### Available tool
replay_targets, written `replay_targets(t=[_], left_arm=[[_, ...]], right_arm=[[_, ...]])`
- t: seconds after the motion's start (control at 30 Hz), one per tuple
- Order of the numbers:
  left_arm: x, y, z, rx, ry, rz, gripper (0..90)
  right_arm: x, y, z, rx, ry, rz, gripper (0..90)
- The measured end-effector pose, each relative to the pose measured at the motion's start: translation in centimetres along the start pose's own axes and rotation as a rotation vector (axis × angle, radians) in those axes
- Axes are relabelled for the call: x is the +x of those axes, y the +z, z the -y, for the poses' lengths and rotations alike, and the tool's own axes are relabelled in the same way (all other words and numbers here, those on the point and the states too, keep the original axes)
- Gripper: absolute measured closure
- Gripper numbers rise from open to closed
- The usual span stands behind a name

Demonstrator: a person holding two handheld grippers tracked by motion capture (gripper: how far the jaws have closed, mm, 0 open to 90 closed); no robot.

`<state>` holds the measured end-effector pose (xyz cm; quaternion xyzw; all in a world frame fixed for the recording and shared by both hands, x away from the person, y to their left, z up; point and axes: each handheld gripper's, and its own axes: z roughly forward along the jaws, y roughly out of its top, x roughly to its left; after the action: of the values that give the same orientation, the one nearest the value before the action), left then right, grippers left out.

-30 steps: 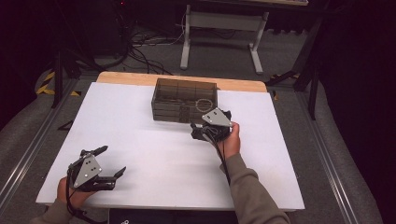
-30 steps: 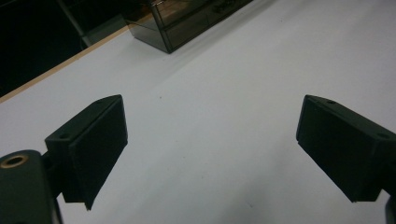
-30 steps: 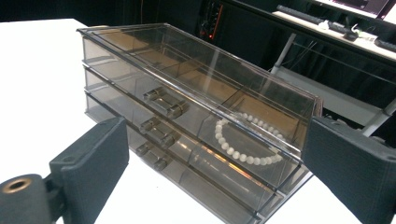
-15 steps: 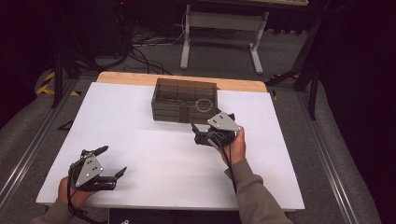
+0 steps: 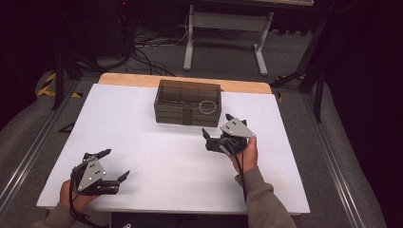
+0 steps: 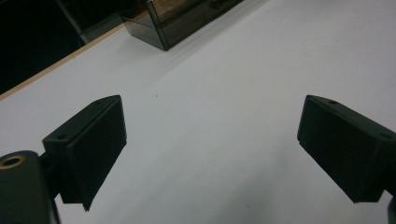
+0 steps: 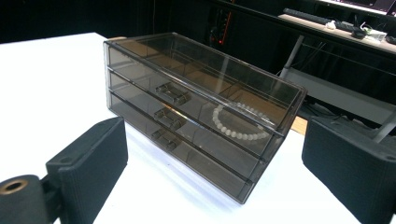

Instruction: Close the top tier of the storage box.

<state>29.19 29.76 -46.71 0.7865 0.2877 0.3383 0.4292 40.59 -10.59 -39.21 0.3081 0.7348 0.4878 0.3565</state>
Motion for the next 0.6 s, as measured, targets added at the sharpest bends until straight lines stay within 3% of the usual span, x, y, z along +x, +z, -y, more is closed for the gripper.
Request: replay_targets(t=[0.5,0.6], left_arm=[[-0.1,-0.2,0.0,-0.003,0.004,0.010,8.7],[-0.1,-0.2,0.0,-0.002,0.016,0.007,8.7]], right_arm=[[-1.5,-2.9,0.1,-0.022,0.042,-0.002,8.4],[-1.6,-3.4,0.3,-0.021,0.032,0.006,8.4]])
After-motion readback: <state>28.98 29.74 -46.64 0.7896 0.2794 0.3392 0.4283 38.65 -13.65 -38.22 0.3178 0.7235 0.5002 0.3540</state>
